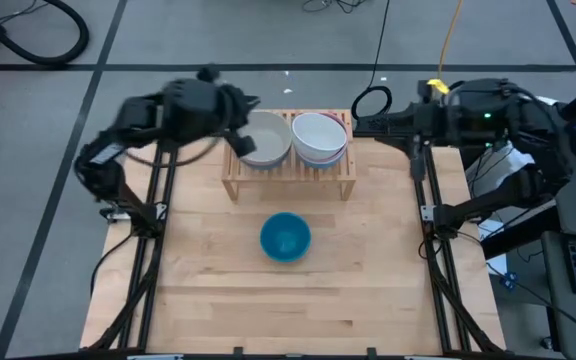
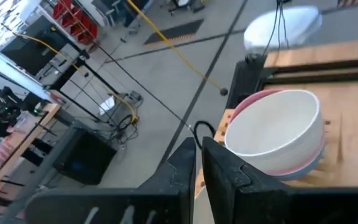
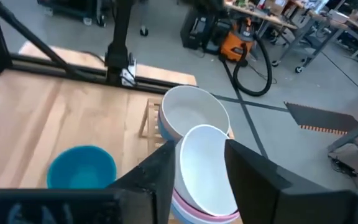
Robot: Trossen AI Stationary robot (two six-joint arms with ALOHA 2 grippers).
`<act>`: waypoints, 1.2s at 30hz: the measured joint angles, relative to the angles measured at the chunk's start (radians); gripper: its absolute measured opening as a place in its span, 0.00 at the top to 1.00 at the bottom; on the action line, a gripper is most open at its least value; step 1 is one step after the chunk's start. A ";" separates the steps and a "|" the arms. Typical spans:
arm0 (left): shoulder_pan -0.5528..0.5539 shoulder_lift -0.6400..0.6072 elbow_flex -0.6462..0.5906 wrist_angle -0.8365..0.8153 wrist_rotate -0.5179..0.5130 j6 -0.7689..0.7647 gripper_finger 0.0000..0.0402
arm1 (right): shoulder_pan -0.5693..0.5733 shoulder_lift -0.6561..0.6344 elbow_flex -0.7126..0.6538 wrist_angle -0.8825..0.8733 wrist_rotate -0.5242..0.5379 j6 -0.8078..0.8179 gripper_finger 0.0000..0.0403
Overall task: Place and stack bowls onto a shelf
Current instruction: Stack the white bowl on top of the pink bowl on the shelf
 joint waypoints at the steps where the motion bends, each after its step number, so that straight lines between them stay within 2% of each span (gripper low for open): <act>1: -0.001 -0.016 -0.001 -0.005 0.000 -0.014 0.92 | 0.000 0.010 0.000 0.000 0.001 -0.009 0.68; 9: 0.000 -0.149 0.000 -0.079 -0.001 -0.172 0.92 | 0.000 0.094 0.000 0.000 0.001 -0.048 0.83; 15: -0.001 -0.194 -0.001 -0.175 0.000 -0.264 0.92 | 0.000 0.177 -0.001 0.012 0.003 -0.099 0.98; 24: 0.000 -0.198 -0.002 -0.352 0.003 -0.318 0.92 | -0.025 0.306 -0.001 0.044 0.004 -0.143 1.00; 36: 0.000 -0.197 -0.001 -0.417 0.003 -0.316 0.92 | -0.129 0.402 -0.001 0.128 0.002 -0.045 1.00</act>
